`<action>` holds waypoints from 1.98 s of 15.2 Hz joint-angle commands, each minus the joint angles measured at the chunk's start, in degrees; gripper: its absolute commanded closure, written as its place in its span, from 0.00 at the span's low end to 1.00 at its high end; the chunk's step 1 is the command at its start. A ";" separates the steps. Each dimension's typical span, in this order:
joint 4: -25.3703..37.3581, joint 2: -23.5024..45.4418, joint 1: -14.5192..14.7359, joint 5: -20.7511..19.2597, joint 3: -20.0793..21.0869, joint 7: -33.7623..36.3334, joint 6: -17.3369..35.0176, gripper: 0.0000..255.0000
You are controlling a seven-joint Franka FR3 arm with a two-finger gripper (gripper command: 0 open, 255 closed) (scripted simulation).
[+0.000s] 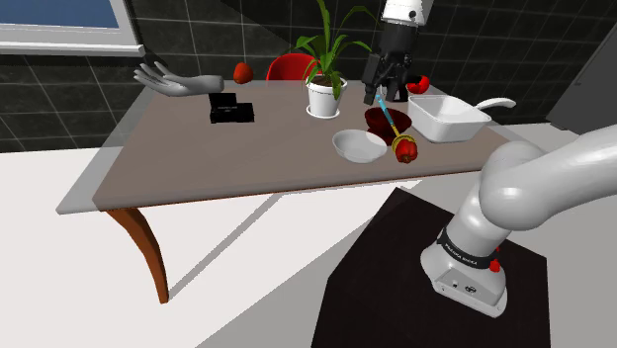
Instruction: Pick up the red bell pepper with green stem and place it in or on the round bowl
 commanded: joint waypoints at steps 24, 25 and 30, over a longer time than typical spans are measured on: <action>-17.95 4.35 -20.01 -0.62 -31.38 -8.97 30.50 0.00; -18.33 5.25 -20.42 -0.16 -33.10 -9.79 31.92 0.00; -19.47 9.64 -20.89 2.86 -41.25 -14.03 37.88 0.00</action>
